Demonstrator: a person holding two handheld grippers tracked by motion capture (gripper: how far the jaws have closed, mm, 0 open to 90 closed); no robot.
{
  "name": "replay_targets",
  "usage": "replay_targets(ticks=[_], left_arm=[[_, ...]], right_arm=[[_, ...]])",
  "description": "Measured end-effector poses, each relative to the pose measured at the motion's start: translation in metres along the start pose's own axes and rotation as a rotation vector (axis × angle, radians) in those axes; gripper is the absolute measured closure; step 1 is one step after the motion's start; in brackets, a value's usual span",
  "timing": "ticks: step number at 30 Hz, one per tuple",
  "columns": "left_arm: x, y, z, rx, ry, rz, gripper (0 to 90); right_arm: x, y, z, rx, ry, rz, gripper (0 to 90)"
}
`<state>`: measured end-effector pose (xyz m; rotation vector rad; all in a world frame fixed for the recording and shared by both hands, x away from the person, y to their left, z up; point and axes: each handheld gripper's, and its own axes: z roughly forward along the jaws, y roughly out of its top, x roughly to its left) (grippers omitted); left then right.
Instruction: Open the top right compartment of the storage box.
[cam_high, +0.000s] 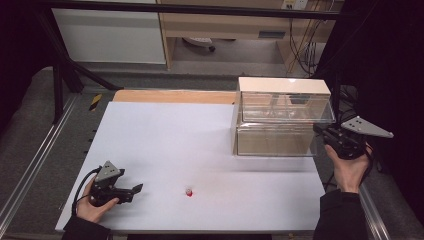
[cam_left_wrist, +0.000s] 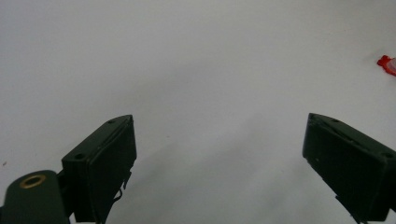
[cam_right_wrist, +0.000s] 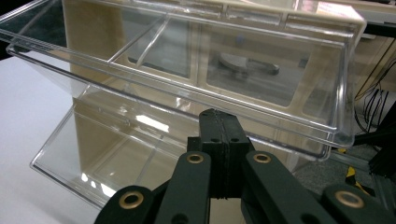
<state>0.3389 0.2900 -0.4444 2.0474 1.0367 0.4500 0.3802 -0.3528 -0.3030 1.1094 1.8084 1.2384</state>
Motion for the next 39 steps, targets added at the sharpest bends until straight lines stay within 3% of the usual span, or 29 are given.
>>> replay_targets(ticks=[18,39], left_arm=[[-0.001,0.000,0.000,0.000,0.001,0.003,9.7],[-0.001,0.001,0.000,0.002,-0.006,0.001,9.0]], right_arm=[[-0.001,0.023,-0.010,-0.036,-0.018,-0.022,90.0],[-0.007,0.040,-0.006,-0.074,-0.040,-0.021,90.0]])
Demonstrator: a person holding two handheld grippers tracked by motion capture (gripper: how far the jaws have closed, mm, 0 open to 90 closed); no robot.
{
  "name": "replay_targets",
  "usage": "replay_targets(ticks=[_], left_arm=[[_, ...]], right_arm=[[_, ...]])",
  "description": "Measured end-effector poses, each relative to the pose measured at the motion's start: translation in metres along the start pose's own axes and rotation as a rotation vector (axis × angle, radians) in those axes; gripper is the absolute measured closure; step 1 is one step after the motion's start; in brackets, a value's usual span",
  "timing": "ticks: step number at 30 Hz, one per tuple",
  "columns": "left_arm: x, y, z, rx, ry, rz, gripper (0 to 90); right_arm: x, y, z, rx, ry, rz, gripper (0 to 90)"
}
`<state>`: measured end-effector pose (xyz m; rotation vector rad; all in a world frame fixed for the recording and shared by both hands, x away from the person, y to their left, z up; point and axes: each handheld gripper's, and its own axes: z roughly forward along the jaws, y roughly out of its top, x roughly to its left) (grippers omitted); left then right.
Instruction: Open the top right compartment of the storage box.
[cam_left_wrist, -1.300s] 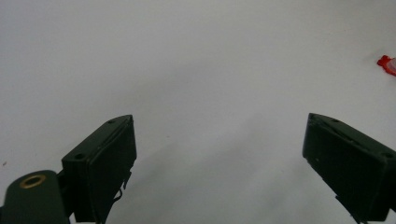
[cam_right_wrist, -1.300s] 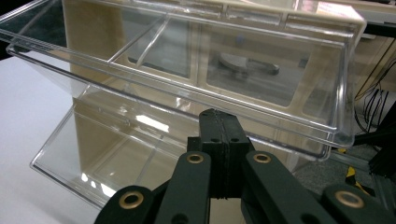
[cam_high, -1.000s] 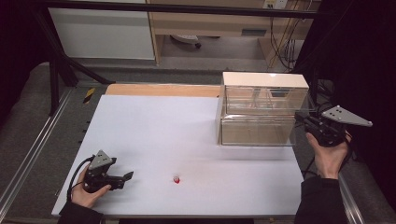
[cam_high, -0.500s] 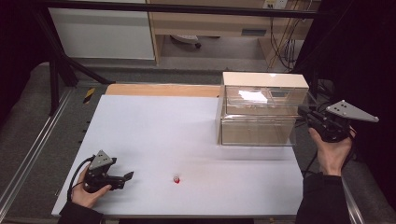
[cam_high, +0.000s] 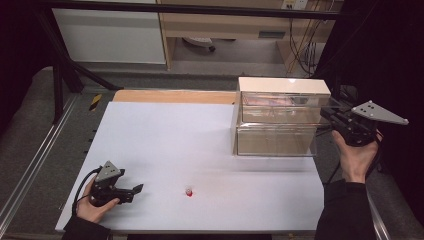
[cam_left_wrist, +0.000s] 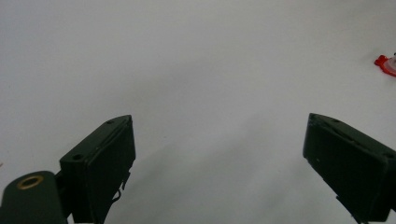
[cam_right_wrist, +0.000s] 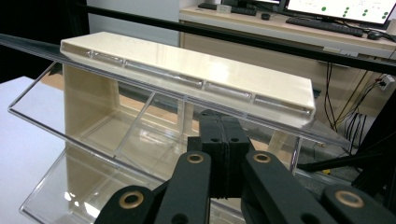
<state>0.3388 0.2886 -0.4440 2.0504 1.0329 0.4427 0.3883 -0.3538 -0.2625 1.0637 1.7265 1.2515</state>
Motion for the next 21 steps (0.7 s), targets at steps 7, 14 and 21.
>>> replay_targets(ticks=[7,14,21], left_arm=[[-0.0007,0.0006,0.0001,0.001,0.000,0.001,8.1],[-0.0025,0.0018,0.0018,0.006,-0.003,0.002,7.6],[-0.0078,0.0065,0.0018,0.008,-0.007,0.017,7.2]], right_arm=[[-0.0033,0.0027,0.0042,-0.005,-0.008,0.009,90.0],[-0.0045,0.0043,0.0050,-0.008,-0.008,0.011,90.0],[-0.0053,0.0043,0.0055,-0.007,-0.009,0.010,90.0]])
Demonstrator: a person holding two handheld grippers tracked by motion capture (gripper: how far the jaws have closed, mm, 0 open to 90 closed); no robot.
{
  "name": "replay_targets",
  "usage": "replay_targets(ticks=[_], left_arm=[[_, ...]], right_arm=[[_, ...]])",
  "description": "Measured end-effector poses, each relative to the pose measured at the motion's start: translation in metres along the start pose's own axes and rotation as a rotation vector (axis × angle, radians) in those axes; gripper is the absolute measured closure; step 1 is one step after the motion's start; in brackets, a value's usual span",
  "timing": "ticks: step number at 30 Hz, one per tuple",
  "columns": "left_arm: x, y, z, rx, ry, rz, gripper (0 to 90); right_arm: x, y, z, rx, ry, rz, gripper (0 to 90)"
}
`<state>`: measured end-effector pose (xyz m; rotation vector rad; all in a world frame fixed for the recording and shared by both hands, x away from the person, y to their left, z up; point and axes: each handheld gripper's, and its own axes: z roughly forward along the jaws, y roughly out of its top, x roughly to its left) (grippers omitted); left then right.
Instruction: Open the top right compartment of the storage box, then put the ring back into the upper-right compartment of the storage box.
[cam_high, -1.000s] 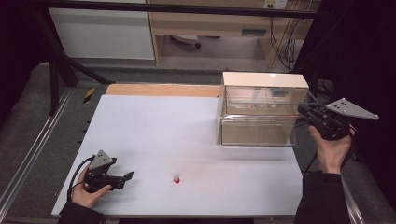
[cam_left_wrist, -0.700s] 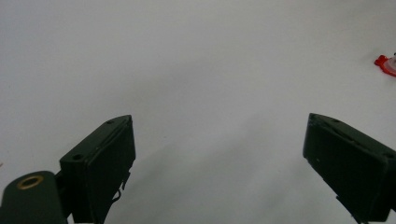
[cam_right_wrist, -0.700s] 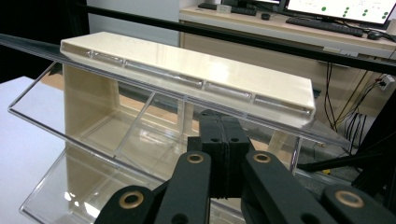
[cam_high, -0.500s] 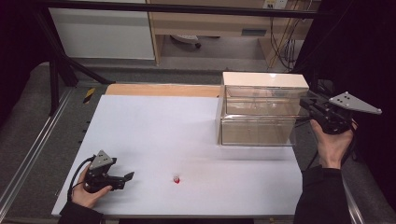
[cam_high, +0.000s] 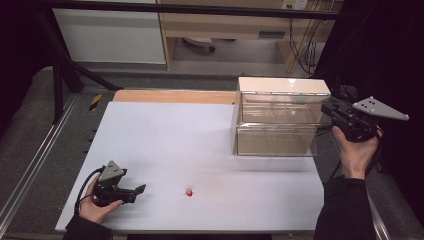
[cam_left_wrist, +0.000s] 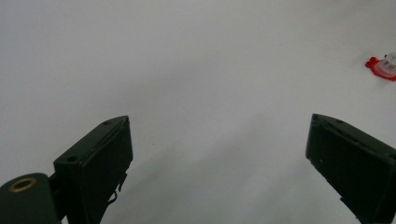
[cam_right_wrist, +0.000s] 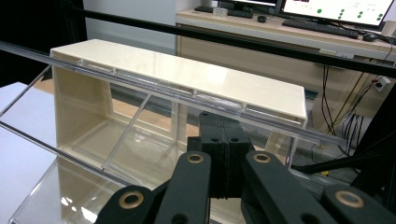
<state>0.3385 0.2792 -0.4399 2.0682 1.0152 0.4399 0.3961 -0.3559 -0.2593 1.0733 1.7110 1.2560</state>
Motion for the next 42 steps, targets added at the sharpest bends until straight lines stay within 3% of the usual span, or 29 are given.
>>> replay_targets(ticks=[15,27,42], left_arm=[[-0.018,0.017,0.001,-0.003,-0.016,0.016,8.0],[-0.043,0.040,0.009,0.003,-0.021,0.024,10.6],[-0.076,0.065,0.027,0.030,-0.079,0.044,14.8]], right_arm=[[-0.001,0.001,-0.001,0.005,0.002,-0.002,90.0],[-0.001,0.001,0.000,0.010,0.005,-0.001,90.0],[0.001,0.003,0.003,0.021,0.010,-0.013,90.0]])
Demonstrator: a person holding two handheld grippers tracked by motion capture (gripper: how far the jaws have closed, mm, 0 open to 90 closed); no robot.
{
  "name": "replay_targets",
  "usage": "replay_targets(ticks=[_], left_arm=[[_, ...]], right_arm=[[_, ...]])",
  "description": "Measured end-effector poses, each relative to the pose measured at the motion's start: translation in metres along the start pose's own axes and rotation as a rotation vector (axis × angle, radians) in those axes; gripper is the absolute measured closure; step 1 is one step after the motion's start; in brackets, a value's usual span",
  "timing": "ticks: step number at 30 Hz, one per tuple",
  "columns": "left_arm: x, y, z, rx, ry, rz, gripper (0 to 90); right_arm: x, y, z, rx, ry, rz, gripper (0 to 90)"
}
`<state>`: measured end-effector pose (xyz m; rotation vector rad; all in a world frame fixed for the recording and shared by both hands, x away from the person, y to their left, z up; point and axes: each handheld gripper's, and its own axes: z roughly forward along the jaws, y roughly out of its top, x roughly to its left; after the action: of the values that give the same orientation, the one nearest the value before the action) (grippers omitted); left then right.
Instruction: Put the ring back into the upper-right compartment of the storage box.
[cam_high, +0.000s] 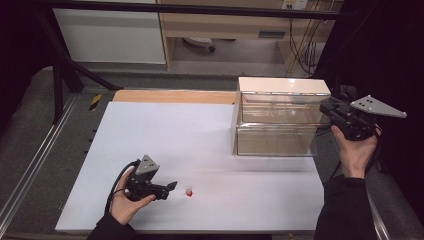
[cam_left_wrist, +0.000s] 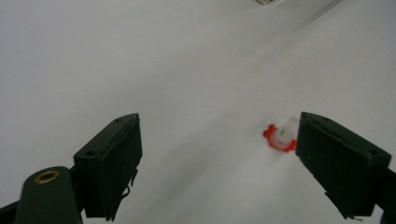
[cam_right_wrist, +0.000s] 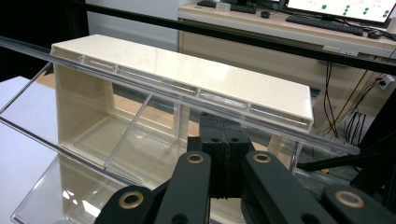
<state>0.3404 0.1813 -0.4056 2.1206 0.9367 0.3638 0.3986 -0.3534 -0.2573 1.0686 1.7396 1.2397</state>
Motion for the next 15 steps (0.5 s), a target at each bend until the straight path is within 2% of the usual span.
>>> replay_targets(ticks=[15], left_arm=[[-0.026,0.006,0.024,0.065,-0.035,0.032,27.7]], right_arm=[[-0.001,-0.001,0.000,-0.001,-0.001,0.006,90.0]])
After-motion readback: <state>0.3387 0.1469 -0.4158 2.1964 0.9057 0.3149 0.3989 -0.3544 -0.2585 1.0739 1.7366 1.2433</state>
